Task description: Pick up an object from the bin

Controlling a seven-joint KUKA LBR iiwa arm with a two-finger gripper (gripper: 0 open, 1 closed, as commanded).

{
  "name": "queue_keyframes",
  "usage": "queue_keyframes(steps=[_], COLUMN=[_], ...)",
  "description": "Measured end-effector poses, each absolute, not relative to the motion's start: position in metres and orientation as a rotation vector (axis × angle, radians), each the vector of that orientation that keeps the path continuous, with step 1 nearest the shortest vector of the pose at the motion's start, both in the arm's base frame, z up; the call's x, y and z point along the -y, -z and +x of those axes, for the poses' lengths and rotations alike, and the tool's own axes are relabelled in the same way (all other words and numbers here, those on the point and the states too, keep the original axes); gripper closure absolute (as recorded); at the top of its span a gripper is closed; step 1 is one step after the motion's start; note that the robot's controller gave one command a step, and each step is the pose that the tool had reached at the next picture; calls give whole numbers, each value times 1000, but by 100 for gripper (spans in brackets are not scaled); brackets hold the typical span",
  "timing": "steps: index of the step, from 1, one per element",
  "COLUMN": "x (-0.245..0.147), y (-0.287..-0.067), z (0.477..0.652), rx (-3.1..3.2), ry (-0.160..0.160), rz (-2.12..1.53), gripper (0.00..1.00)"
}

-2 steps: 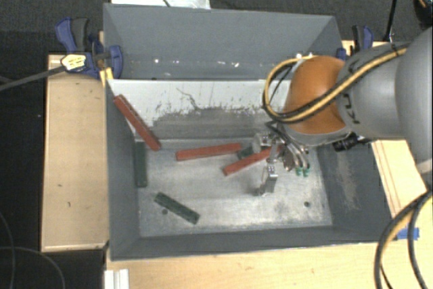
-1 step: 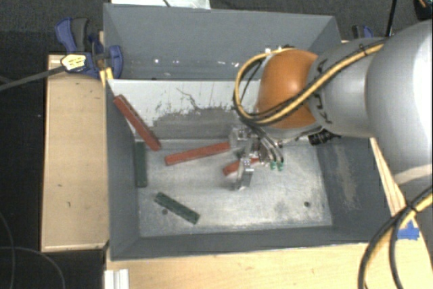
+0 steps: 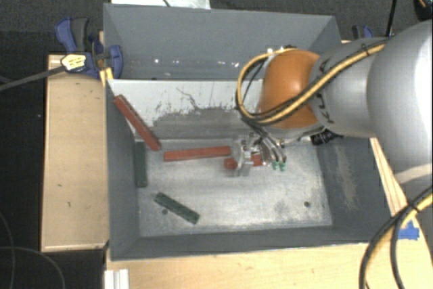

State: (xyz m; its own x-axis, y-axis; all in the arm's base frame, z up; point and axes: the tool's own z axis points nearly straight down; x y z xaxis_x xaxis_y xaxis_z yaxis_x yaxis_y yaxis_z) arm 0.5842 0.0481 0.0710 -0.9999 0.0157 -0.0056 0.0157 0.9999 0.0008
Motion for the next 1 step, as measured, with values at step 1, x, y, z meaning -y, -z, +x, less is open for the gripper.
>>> queue_keyframes(steps=[1], x=[-48], y=[-216], z=[584], rx=[-3130], ry=[-1], rz=[-4], gripper=[100])
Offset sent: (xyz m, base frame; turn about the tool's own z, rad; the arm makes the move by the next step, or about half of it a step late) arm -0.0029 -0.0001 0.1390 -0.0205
